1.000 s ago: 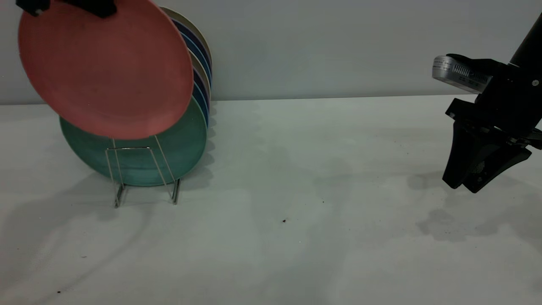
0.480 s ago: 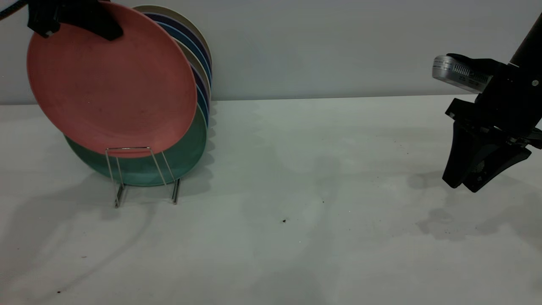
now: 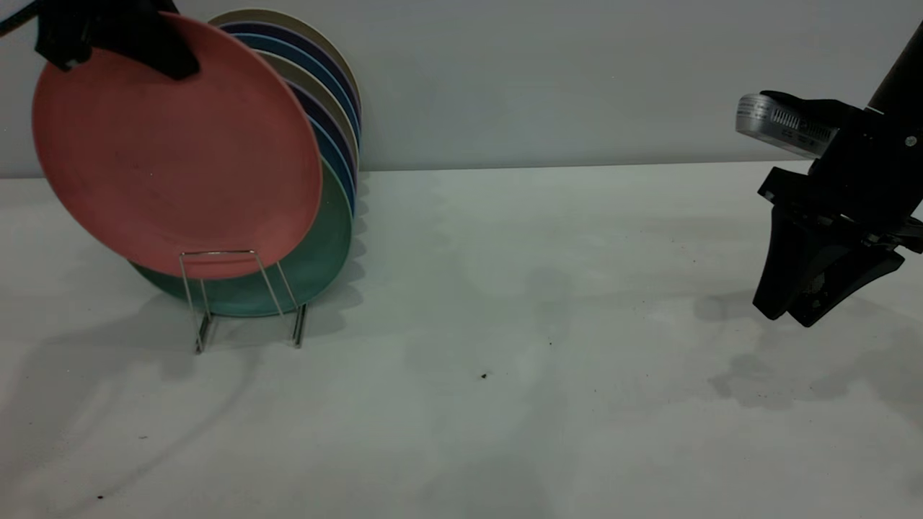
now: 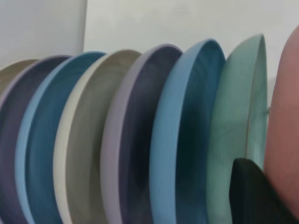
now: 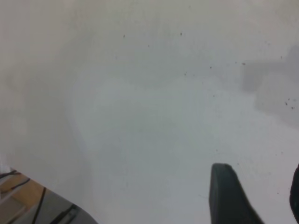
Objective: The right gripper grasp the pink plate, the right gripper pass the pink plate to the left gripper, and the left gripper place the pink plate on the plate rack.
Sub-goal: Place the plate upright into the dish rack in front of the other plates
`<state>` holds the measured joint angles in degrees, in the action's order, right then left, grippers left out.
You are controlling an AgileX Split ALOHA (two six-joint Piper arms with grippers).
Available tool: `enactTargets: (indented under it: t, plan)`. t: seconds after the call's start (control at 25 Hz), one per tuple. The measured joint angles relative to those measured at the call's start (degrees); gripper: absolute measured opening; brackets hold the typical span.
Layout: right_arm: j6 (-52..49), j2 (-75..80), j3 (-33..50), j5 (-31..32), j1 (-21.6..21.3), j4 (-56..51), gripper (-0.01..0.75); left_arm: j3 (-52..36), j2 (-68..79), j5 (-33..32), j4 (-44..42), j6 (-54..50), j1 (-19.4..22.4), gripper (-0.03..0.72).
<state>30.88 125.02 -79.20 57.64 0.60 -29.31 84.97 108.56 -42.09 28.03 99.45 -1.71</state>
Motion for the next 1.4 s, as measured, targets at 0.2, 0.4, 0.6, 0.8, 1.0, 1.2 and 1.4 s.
enactTargets:
  t: [0.2,0.4,0.6,0.8,1.0,1.2,1.4]
  plan:
    - [0.0,0.0,0.0,0.0,0.0,0.0,0.344,0.0,0.1,-1.0,-1.1,0.0,0.0,0.105]
    - [0.0,0.0,0.0,0.0,0.0,0.0,0.344,0.0,0.1,-1.8,-1.3,0.0,0.0,0.105]
    - [0.0,0.0,0.0,0.0,0.0,0.0,0.344,0.0,0.1,-3.3,-2.4,0.0,0.0,0.132]
    - [0.0,0.0,0.0,0.0,0.0,0.0,0.344,0.0,0.1,-5.1,-4.9,-1.3,0.0,0.209]
    - [0.0,0.0,0.0,0.0,0.0,0.0,0.344,0.0,0.1,-5.6,-6.8,-3.0,0.0,0.249]
    - [0.0,0.0,0.0,0.0,0.0,0.0,0.344,0.0,0.1,-6.0,-7.9,-3.1,0.0,0.254]
    - [-0.1,0.0,0.0,-0.1,0.0,0.0,0.344,0.0,0.1,-9.1,-7.8,-3.3,0.0,0.263]
